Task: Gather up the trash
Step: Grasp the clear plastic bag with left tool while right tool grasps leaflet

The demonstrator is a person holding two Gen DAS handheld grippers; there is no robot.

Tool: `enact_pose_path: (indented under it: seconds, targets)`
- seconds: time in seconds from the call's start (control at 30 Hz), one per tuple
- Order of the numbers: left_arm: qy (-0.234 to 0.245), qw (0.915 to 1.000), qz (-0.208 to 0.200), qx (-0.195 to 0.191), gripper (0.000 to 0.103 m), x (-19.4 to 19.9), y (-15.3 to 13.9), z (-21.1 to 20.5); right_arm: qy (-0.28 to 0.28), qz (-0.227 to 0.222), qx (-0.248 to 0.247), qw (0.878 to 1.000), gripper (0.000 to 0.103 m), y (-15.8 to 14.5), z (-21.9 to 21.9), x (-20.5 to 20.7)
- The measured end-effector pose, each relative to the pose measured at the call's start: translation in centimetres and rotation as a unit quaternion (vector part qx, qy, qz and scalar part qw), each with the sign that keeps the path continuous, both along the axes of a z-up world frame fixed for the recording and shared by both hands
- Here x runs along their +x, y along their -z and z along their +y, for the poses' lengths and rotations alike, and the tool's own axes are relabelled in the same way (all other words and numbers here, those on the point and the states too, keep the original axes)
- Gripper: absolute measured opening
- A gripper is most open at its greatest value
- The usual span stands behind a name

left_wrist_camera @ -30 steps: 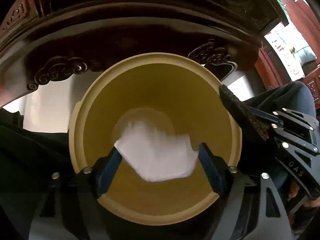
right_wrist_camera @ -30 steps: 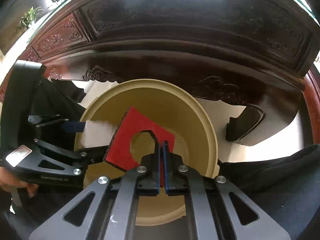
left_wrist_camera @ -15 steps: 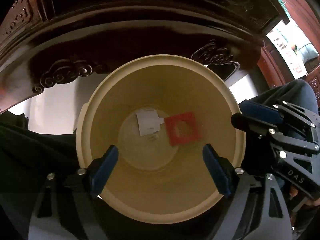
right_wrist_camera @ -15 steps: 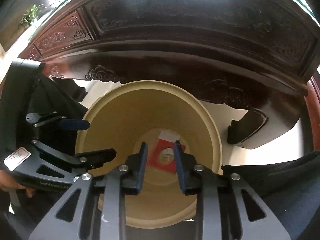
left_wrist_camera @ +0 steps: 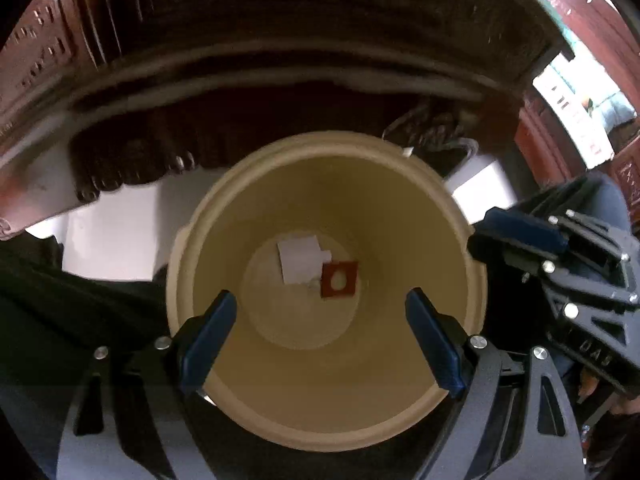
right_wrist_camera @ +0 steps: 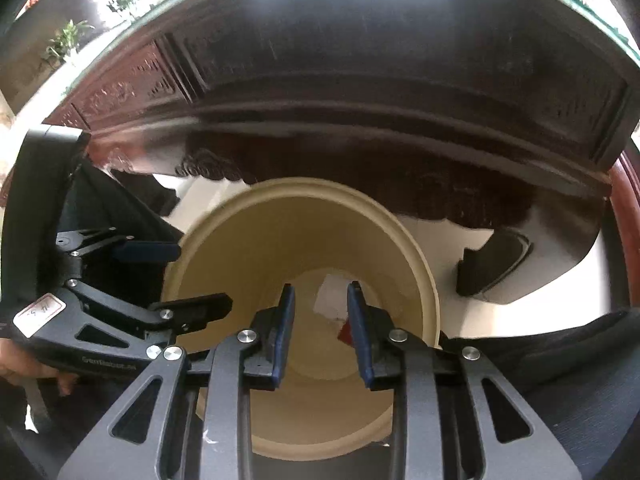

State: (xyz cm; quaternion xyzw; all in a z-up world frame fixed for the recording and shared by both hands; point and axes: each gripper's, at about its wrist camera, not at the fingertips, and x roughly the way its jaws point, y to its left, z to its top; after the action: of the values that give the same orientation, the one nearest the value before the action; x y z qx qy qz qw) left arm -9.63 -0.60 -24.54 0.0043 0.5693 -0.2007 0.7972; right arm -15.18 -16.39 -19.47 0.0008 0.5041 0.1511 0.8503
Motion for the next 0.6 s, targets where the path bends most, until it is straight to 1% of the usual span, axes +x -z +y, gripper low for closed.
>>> enact_pose_path:
  seconds: [0.07, 0.13, 0.23, 0.27, 0.33, 0.4, 0.47, 0.5, 0.6]
  targets:
    - [-0.007, 0.9997, -0.022, -0.011, 0.086, 0.5, -2.0, 0.2, 0.001, -0.018, 0.01, 1.0, 0.027, -1.3, -0.2, 0.2]
    - [-0.015, 0.9988, -0.044, -0.018, 0.086, 1.0, -3.9, 0.5, 0.002, -0.046, 0.017, 0.999, 0.027, -3.3, -0.4, 0.5]
    - [-0.028, 0.9951, -0.09, -0.031, 0.086, 2.2, -8.0, 1.1, 0.007, -0.082, 0.026, 0.996, 0.027, -6.0, -0.9, 1.2]
    - [-0.031, 0.9939, -0.1, -0.034, 0.086, 2.4, -8.9, 1.2, 0.01, -0.097, 0.029, 0.995, 0.027, -7.2, -1.1, 1.5]
    - [-0.043, 0.9885, -0.138, -0.046, 0.086, 3.6, -12.1, 1.5, 0.011, -0.123, 0.034, 0.992, 0.027, -9.2, -1.4, 2.2]
    - [-0.053, 0.9837, -0.165, -0.049, 0.089, 4.6, -14.3, 1.6, 0.014, -0.15, 0.035, 0.988, 0.027, -11.3, -1.6, 3.1]
    - [-0.066, 0.9782, -0.192, -0.043, 0.09, 6.0, -16.2, 1.7, 0.012, -0.175, 0.034, 0.984, 0.028, -13.3, -1.7, 4.2]
    - [-0.075, 0.9747, -0.207, -0.041, 0.09, 6.9, -17.3, 1.8, 0.012, -0.186, 0.031, 0.982, 0.029, -14.1, -1.7, 4.8]
    - [-0.097, 0.9673, -0.231, -0.041, 0.093, 9.4, -19.4, 2.1, 0.013, -0.215, 0.021, 0.976, 0.042, -16.3, -1.8, 6.7]
